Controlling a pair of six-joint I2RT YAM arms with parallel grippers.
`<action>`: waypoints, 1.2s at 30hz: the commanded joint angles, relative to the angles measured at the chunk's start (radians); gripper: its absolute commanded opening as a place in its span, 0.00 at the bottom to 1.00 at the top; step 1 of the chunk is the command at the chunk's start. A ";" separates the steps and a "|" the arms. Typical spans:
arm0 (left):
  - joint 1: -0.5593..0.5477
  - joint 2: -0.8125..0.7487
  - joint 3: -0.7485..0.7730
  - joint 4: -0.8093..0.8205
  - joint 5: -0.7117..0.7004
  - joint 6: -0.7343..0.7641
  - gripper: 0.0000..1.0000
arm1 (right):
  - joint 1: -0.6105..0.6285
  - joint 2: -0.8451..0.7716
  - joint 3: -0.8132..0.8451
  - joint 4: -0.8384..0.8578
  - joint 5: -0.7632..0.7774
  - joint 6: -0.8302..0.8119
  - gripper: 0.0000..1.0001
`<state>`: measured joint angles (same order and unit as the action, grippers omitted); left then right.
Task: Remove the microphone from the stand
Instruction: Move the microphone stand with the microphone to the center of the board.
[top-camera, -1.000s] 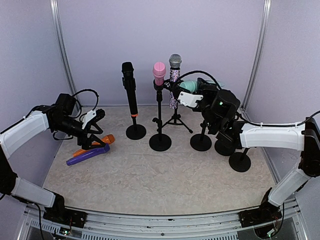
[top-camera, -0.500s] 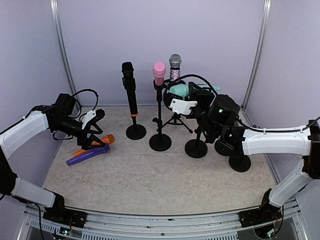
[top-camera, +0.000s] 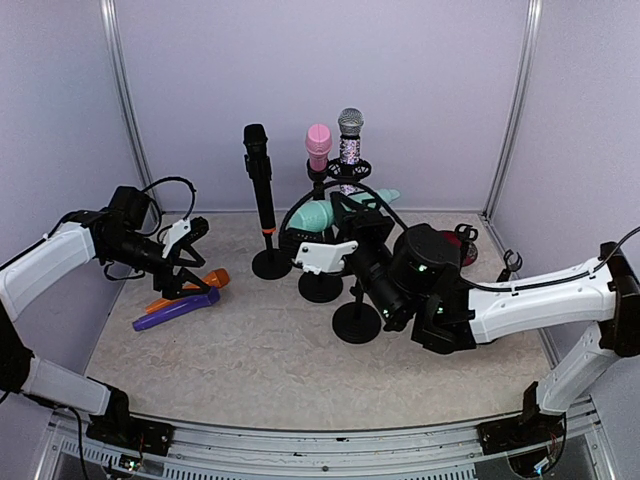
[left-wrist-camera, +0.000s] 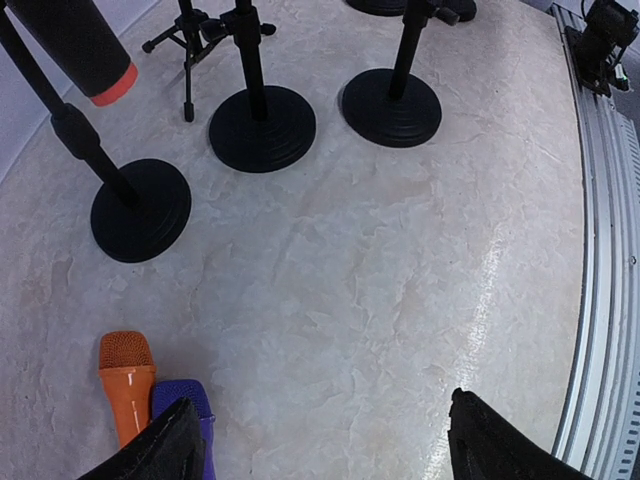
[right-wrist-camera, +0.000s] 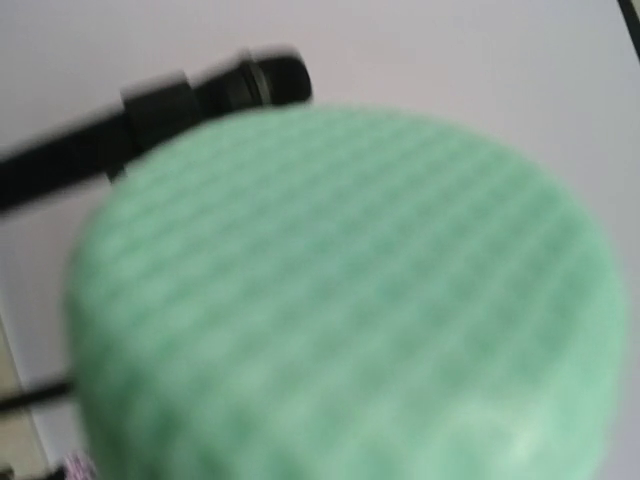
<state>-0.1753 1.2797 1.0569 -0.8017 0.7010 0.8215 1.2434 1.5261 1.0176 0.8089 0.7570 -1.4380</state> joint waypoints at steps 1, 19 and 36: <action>0.007 -0.027 0.020 -0.013 0.024 0.012 0.82 | 0.044 0.078 0.140 0.135 -0.066 -0.020 0.00; 0.009 -0.035 0.003 0.001 0.035 -0.004 0.83 | 0.065 0.427 0.504 0.105 -0.395 0.137 0.00; 0.001 -0.001 -0.002 0.042 0.111 -0.062 0.84 | 0.077 0.383 0.440 -0.040 -0.473 0.302 0.70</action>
<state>-0.1734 1.2701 1.0565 -0.7853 0.7761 0.7811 1.3025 1.9499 1.4807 0.7662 0.2916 -1.2007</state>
